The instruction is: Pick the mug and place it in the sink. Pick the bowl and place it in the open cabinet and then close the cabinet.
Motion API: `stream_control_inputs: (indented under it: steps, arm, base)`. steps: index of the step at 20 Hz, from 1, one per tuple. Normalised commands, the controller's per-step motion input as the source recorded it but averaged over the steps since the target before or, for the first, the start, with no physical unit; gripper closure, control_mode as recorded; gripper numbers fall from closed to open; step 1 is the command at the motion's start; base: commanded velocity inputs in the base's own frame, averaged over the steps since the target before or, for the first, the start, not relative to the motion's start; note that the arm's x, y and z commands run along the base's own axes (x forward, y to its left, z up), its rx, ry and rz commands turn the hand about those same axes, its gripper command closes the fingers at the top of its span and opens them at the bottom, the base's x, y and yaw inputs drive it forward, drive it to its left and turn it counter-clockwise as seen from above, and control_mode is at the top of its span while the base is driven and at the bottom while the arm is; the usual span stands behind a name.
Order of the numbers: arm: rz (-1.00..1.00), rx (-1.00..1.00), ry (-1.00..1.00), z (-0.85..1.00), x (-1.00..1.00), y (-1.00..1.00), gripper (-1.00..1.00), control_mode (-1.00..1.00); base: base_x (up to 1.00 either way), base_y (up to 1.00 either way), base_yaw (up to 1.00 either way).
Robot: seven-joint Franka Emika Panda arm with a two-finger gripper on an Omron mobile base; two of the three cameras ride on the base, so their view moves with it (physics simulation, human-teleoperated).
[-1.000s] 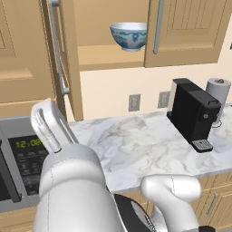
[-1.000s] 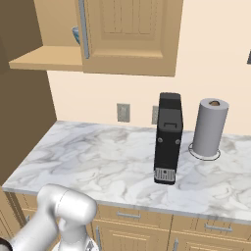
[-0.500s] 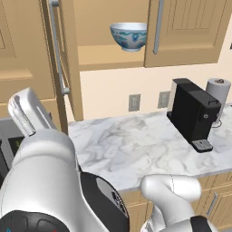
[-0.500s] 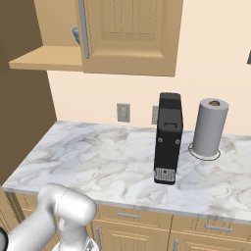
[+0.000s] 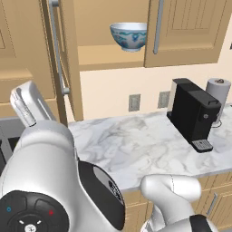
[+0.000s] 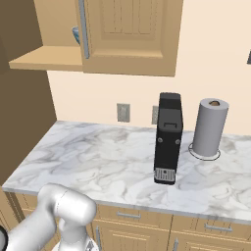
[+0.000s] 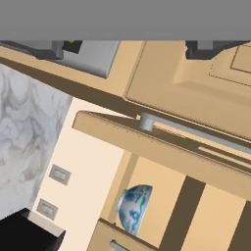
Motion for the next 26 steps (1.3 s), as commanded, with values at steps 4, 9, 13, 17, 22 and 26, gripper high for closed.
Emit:
stream_control_inputs:
  steps: [4, 9, 13, 17, 22, 26]
  arm:
    - [0.0, 0.0, -0.01, 0.0, 0.32, -0.02, -1.0, -1.0]
    - [-0.02, 0.02, -0.02, 0.0, 0.29, -0.2, -1.0, -1.0]
    - [-0.02, 0.03, 0.0, -0.03, 0.36, -0.05, -1.0, -1.0]
    - [-0.02, 0.02, 0.0, -0.05, 0.4, -0.02, -1.0, -1.0]
    - [-0.03, 0.02, 0.0, -0.09, 0.41, -0.05, -1.0, -1.0]
    - [-0.04, 0.03, 0.0, -0.13, 0.39, -0.09, -1.0, -1.0]
  base:
    - [0.0, 0.0, 0.0]
    - [0.0, 0.0, 0.0]
    - [0.0, 0.0, 0.0]
    - [0.0, 0.0, 0.0]
    - [0.0, 0.0, 0.0]
    - [0.0, 0.0, 0.0]
